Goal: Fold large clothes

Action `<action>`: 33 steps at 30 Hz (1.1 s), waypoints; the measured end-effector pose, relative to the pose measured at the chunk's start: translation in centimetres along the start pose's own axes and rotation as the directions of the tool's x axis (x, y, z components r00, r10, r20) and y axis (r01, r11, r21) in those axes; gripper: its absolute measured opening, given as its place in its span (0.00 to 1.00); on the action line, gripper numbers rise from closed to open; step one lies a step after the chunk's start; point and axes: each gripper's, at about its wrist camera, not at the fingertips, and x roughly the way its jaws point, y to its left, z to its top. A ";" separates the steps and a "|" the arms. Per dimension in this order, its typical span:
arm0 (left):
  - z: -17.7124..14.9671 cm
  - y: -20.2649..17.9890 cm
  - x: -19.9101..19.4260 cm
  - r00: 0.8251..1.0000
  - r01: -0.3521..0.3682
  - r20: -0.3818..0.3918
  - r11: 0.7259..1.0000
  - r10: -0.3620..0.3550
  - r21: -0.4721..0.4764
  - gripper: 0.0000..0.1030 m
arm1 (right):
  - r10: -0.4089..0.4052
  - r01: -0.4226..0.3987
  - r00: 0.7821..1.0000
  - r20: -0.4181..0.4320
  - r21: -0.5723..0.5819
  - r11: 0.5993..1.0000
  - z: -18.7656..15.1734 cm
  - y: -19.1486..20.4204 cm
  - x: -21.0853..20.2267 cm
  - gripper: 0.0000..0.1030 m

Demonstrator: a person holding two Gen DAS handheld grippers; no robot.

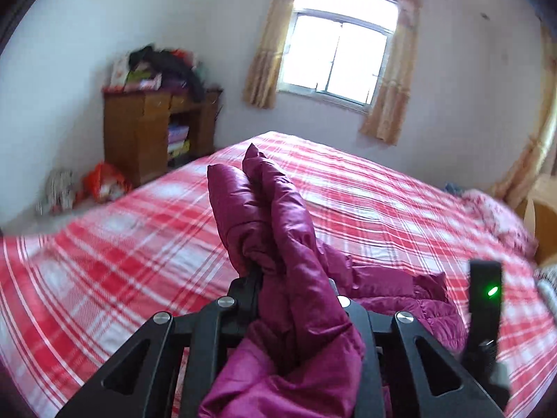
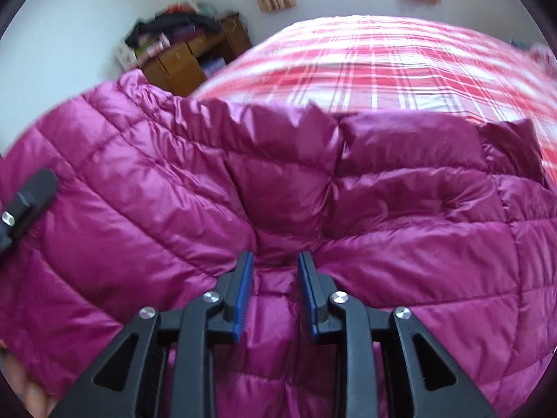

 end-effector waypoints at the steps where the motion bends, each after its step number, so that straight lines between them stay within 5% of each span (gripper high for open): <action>1: 0.1 -1.6 -0.3 1.000 -0.015 0.013 0.998 0.014 0.055 0.21 | -0.017 0.017 0.999 0.034 0.006 1.000 0.2 -0.9 -1.8 0.29; 5: -0.9 -7.2 -1.0 0.998 -0.030 0.065 0.969 0.014 0.243 0.21 | -0.041 0.037 0.996 0.078 0.051 0.998 -0.3 -5.3 -6.4 0.29; 9: -3.3 -12.4 -0.7 0.997 -0.008 0.075 0.912 -0.025 0.411 0.21 | -0.077 0.068 0.994 0.071 0.122 0.990 -2.5 -10.6 -9.3 0.29; 16: -9.9 -19.9 2.2 0.994 0.107 -0.057 0.772 -0.091 0.626 0.21 | -0.079 0.056 0.995 0.065 0.302 0.952 -6.4 -18.2 -11.5 0.30; 22: -15.2 -22.1 4.3 0.990 0.137 -0.113 0.708 -0.080 0.693 0.22 | -0.095 0.066 0.993 0.076 0.319 0.946 -7.8 -20.5 -12.8 0.31; 25: -14.9 -21.7 4.5 0.983 0.182 -0.149 0.713 -0.110 0.678 0.22 | -0.032 -0.010 0.992 0.123 0.326 0.945 -7.4 -21.1 -13.5 0.37; 29: -14.0 -20.9 4.7 0.962 0.271 -0.211 0.720 -0.176 0.638 0.34 | 0.109 -0.161 0.976 0.189 0.286 0.945 -4.6 -20.2 -14.1 0.67; 33: -13.8 -20.4 3.9 0.946 0.324 -0.238 0.687 -0.222 0.650 0.46 | 0.140 -0.152 0.987 0.081 0.182 0.971 -1.9 -17.3 -11.1 0.67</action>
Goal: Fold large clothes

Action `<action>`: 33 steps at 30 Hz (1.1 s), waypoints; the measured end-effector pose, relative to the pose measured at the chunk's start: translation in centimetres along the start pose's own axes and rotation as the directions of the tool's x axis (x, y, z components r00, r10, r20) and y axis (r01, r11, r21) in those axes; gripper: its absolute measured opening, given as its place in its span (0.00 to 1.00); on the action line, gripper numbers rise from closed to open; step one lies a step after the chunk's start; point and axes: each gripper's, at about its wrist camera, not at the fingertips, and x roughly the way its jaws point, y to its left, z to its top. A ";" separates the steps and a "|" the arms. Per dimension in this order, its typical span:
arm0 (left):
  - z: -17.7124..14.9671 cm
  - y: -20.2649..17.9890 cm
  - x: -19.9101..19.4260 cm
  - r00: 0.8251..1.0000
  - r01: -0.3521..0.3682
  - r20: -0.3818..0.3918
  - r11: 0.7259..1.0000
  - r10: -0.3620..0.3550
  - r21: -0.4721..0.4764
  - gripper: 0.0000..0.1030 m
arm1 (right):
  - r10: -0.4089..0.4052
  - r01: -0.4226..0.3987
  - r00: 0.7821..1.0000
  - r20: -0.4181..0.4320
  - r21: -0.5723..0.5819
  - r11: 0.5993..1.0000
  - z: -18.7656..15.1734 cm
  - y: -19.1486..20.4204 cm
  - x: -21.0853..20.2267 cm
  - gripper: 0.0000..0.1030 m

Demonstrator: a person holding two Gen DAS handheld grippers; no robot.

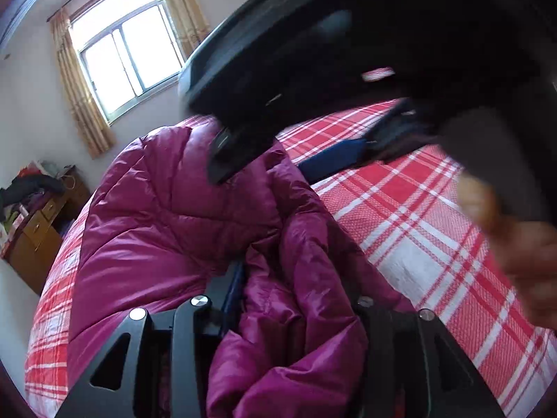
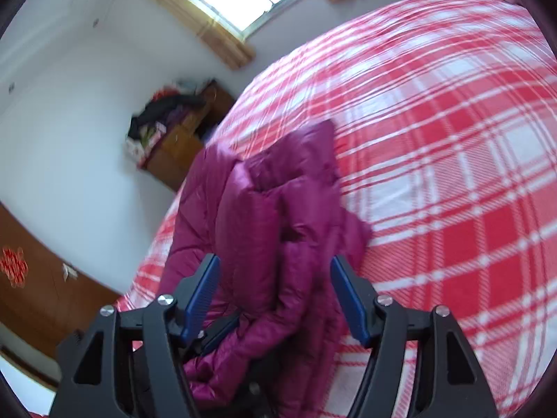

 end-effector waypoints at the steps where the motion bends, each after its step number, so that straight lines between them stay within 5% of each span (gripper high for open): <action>1: -0.1 0.1 -0.5 1.000 0.007 -0.006 1.000 -0.007 0.014 0.48 | -0.010 0.010 1.000 -0.017 -0.030 0.999 0.2 0.6 0.7 0.58; 2: -0.2 0.5 -1.2 1.000 0.027 -0.012 0.999 -0.027 0.019 0.49 | -0.039 0.037 0.999 -0.035 -0.067 0.997 0.4 1.1 1.5 0.31; 3: -0.4 0.9 -1.9 0.999 0.053 -0.014 0.998 -0.053 0.019 0.49 | -0.068 0.063 0.996 -0.057 -0.082 0.995 0.5 1.4 2.1 0.26; 11: -4.2 9.1 -12.8 0.964 0.266 0.039 0.962 -0.264 -0.063 0.49 | -0.118 0.116 0.992 -0.055 -0.043 0.992 -0.4 0.6 1.7 0.21; 15: -2.4 15.8 -13.0 0.992 0.121 0.060 0.967 -0.110 -0.224 0.57 | -0.093 0.094 0.995 -0.033 0.023 0.995 -1.1 -0.7 1.3 0.21; 17: -1.4 18.9 -10.7 0.999 0.042 0.033 0.948 -0.033 -0.317 0.58 | -0.101 0.102 0.994 -0.031 0.036 0.994 -1.1 -1.2 1.8 0.21; 23: 0.5 20.9 0.2 0.986 -0.035 -0.161 0.872 -0.050 -0.489 0.58 | -0.158 0.159 0.987 -0.036 0.031 0.987 -1.8 -1.2 1.8 0.21; 26: 0.5 18.8 2.5 0.980 -0.052 -0.194 0.888 -0.043 -0.457 0.59 | -0.180 0.181 0.983 -0.030 0.033 0.983 -2.3 -1.7 1.9 0.19; 30: 0.3 16.6 3.1 0.974 -0.128 -0.219 0.929 0.052 -0.348 0.62 | -0.139 0.141 0.990 -0.029 0.074 0.987 -2.8 -3.3 2.2 0.17; 33: -0.5 16.3 4.4 0.974 -0.156 -0.208 0.923 0.085 -0.353 0.67 | -0.131 0.132 0.991 -0.023 0.074 0.988 -2.6 -3.7 2.5 0.17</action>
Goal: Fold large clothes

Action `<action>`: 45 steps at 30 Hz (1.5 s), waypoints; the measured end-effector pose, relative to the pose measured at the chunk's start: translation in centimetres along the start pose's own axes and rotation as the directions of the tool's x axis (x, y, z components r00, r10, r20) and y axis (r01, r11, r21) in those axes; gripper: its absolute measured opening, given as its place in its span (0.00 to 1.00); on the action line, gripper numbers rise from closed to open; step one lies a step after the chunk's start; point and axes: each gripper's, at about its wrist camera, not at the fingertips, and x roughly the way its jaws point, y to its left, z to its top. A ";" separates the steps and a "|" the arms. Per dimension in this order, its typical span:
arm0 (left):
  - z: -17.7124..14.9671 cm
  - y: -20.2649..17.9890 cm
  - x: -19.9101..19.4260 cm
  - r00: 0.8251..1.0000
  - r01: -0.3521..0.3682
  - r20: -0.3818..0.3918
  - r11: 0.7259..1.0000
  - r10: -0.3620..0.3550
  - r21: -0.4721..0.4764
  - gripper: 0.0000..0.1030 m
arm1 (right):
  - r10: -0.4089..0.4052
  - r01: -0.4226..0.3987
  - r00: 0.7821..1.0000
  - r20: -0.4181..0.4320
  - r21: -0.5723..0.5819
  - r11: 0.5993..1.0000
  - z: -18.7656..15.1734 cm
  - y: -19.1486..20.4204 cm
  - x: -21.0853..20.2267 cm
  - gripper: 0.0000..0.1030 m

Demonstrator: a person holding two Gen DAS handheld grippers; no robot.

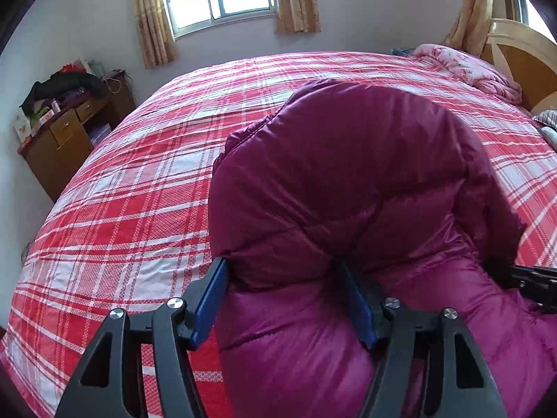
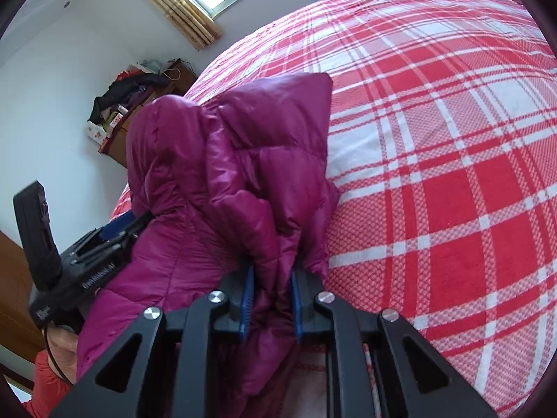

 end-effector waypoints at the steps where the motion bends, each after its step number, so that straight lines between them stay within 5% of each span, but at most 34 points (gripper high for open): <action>1: -0.2 0.2 0.3 1.000 -0.001 -0.001 1.000 0.001 -0.019 0.68 | -0.006 0.006 1.000 0.006 -0.006 1.000 0.0 0.0 0.1 0.17; 7: 0.3 0.9 -0.3 1.000 0.022 -0.016 1.000 -0.022 -0.021 0.69 | -0.098 0.097 0.995 -0.010 -0.076 0.992 1.1 2.1 -2.0 0.23; 13: 2.2 1.3 -2.4 0.999 -0.047 0.019 0.999 0.047 -0.016 0.69 | -0.132 0.151 0.980 0.147 -0.125 0.981 4.9 6.0 -6.4 0.26; 18: 4.0 1.0 -1.3 0.996 -0.083 0.024 0.996 0.083 -0.013 0.69 | -0.217 0.233 0.968 0.126 -0.138 0.963 7.5 7.9 -1.8 0.26; 22: 4.1 0.7 1.3 0.996 -0.091 -0.008 0.996 0.091 -0.022 0.70 | -0.319 0.330 0.943 0.094 -0.164 0.930 6.5 6.7 3.4 0.26; 28: 3.6 0.5 3.2 0.998 -0.060 -0.009 0.997 0.059 -0.057 0.71 | -0.302 0.321 0.942 0.149 -0.120 0.940 5.2 4.4 4.6 0.24; 34: 3.4 -1.2 4.6 0.993 -0.121 -0.013 0.993 0.121 -0.011 0.72 | -0.354 0.374 0.923 0.151 -0.137 0.917 5.3 5.1 5.4 0.24; 39: 3.0 0.9 2.9 0.999 -0.034 -0.043 0.999 0.033 -0.024 0.72 | -0.327 0.342 0.936 0.130 -0.126 0.931 5.4 4.8 4.3 0.27; 42: 1.9 3.5 -0.2 1.000 -0.012 0.000 0.996 0.012 -0.085 0.72 | -0.247 0.266 0.950 0.189 -0.085 0.960 4.5 4.5 0.1 0.50; 44: 0.9 5.6 -2.3 0.999 0.027 0.034 0.989 -0.022 -0.144 0.72 | -0.206 0.227 0.948 0.243 -0.062 0.972 3.4 4.4 -2.9 0.86; 45: 0.6 6.6 -2.9 0.998 0.055 0.046 0.982 -0.048 -0.183 0.74 | -0.173 0.193 0.952 0.252 -0.054 0.980 2.9 4.2 -4.0 0.89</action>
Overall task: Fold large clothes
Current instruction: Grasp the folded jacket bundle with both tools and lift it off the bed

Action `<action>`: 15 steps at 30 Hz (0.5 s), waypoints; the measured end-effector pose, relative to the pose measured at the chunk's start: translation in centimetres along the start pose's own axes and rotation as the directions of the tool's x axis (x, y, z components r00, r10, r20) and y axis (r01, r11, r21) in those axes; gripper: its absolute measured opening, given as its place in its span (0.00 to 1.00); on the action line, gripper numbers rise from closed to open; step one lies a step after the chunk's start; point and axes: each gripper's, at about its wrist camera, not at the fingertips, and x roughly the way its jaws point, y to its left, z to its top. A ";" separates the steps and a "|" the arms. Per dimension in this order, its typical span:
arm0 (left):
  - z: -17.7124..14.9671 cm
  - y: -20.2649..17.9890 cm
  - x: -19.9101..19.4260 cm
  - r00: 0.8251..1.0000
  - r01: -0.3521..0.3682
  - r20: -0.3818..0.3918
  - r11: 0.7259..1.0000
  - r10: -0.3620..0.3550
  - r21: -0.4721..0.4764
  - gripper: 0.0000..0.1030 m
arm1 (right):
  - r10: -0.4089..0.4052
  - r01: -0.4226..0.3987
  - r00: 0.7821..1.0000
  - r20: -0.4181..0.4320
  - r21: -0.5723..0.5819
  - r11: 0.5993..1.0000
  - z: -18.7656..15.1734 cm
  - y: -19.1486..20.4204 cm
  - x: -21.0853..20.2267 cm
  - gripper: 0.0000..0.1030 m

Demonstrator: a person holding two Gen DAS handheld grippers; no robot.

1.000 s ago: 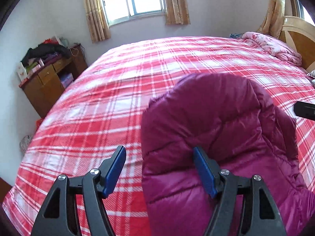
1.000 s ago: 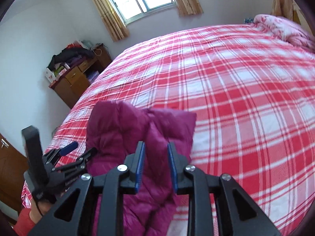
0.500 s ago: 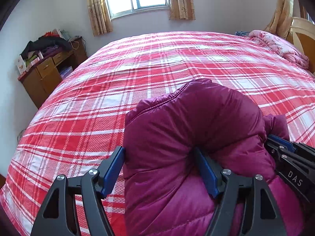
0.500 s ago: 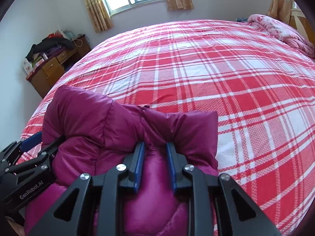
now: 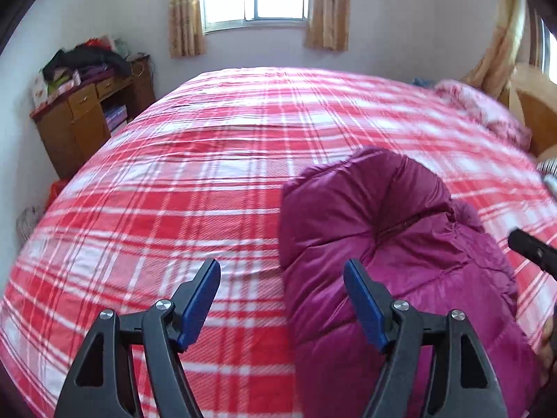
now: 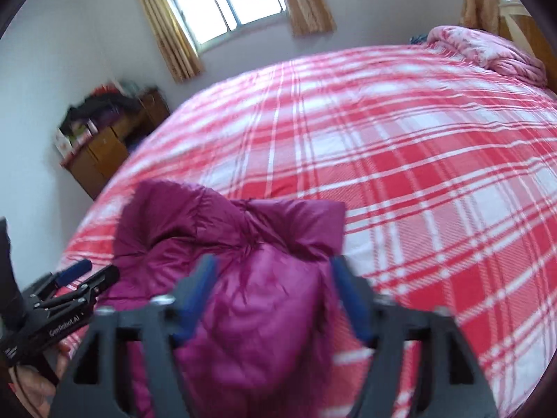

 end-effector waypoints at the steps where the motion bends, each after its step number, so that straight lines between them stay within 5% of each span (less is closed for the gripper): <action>1: -0.2 0.9 -0.3 0.999 0.042 -0.001 0.998 -0.042 -0.049 0.76 | 0.032 -0.032 0.999 -0.002 0.018 0.999 -0.2 -0.3 -0.6 0.90; 4: -1.0 2.7 0.8 0.981 0.179 -0.040 0.965 -0.189 -0.190 0.77 | 0.085 -0.078 0.993 -0.076 0.093 0.993 -1.4 -1.4 -0.1 0.90; 7: -2.3 2.2 2.7 0.964 0.218 -0.100 0.946 -0.248 -0.239 0.77 | 0.098 -0.085 0.988 -0.117 0.112 0.990 -2.6 -1.9 1.8 0.90; 9: -3.1 1.2 3.2 0.964 0.223 -0.085 0.943 -0.251 -0.247 0.78 | 0.160 -0.138 0.976 -0.145 0.150 0.979 -3.8 -2.4 3.1 0.89; 12: -3.5 0.0 4.4 0.949 0.265 -0.096 0.925 -0.300 -0.271 0.78 | 0.108 -0.099 0.986 -0.126 0.076 0.992 -4.2 -1.3 3.2 0.89; 15: -3.1 -0.7 4.7 0.952 0.260 -0.101 0.935 -0.291 -0.241 0.77 | 0.077 -0.073 0.986 -0.147 0.028 0.997 -4.1 -0.4 3.6 0.80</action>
